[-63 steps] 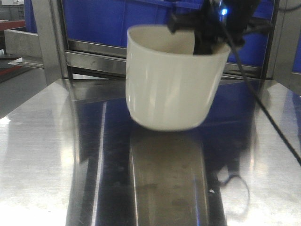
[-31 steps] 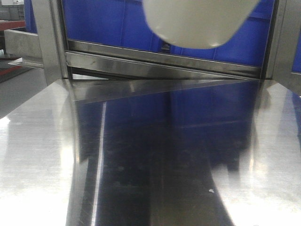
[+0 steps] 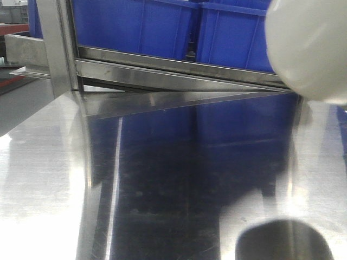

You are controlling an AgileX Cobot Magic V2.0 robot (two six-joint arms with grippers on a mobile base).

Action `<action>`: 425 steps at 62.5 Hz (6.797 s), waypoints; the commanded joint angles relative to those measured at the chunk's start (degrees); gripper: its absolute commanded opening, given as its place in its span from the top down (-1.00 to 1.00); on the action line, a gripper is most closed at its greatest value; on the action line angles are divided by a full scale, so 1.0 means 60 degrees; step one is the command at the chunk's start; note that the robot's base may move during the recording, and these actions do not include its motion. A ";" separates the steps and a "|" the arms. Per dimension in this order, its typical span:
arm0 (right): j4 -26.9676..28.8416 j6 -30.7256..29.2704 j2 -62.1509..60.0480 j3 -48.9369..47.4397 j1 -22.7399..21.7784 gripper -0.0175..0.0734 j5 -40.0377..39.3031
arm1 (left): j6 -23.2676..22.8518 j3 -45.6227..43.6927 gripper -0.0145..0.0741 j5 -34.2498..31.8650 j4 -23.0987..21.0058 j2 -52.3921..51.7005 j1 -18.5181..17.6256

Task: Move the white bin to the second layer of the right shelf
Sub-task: 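Lift the white bin with the right gripper off the table, then drive the base away from the table holding the bin in the right gripper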

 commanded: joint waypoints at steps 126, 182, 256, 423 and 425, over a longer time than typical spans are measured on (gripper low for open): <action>0.0070 -0.0062 -0.1494 0.0792 -0.0052 0.49 -0.2173 | -0.0034 0.0351 0.48 -0.0802 -0.0052 -0.0133 -0.0035; 0.0070 -0.0062 -0.1440 0.0792 -0.0052 0.49 -0.2173 | -0.0034 0.0351 0.48 -0.0802 -0.0052 -0.0133 -0.0035; 0.0070 -0.0062 -0.1301 0.0792 -0.0052 0.49 -0.2182 | -0.0034 0.0351 0.48 -0.0802 -0.0052 -0.0133 -0.0035; 0.0070 -0.0062 -0.1301 0.0792 -0.0052 0.49 -0.2182 | -0.0034 0.0351 0.48 -0.0802 -0.0052 -0.0133 -0.0035; 0.0070 -0.0062 -0.1301 0.0792 -0.0052 0.49 -0.2182 | -0.0034 0.0351 0.48 -0.0802 -0.0052 -0.0133 -0.0035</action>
